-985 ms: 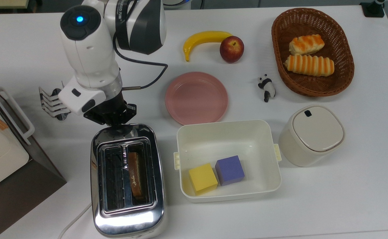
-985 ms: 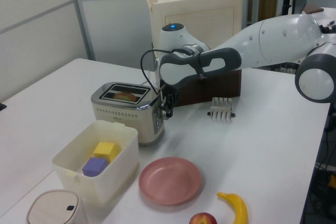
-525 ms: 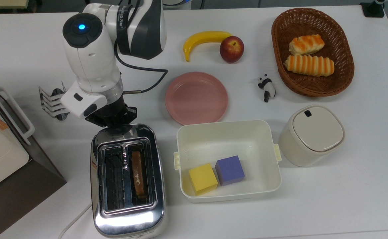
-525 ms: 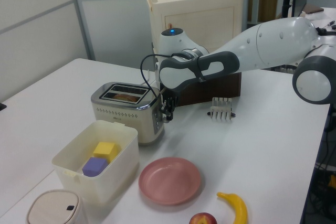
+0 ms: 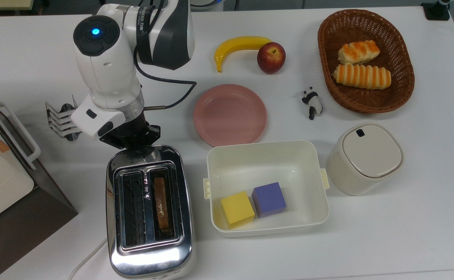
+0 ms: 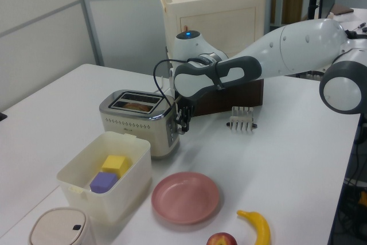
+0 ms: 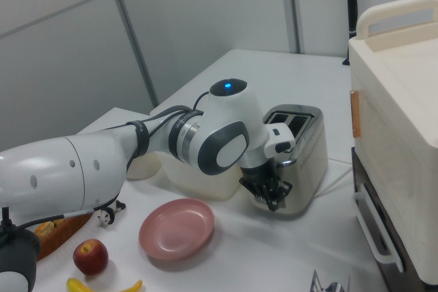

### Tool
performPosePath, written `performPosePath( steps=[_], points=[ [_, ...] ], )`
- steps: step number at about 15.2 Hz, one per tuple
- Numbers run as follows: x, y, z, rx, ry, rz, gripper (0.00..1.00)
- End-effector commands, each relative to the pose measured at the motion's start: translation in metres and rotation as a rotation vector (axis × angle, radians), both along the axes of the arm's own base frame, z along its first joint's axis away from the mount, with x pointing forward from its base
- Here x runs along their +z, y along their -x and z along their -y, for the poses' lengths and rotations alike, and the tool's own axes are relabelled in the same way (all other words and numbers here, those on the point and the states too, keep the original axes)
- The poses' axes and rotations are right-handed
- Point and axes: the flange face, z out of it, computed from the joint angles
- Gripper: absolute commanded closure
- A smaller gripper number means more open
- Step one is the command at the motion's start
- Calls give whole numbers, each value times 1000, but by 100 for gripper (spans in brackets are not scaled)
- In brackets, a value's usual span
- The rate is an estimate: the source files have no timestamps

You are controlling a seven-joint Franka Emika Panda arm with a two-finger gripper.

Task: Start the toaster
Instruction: 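Press the toaster lever down with the gripper, lowering the bread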

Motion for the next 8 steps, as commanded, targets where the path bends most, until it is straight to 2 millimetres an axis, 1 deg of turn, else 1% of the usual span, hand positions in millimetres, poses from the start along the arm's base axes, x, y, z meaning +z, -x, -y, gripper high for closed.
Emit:
performPosePath(
  steps=[1, 6, 8],
  points=[
    [-28, -6, -3, 23, 6, 19, 100],
    [-20, -6, -4, 23, 7, 27, 100],
    [-12, -6, -4, 23, 8, 33, 100]
  ],
)
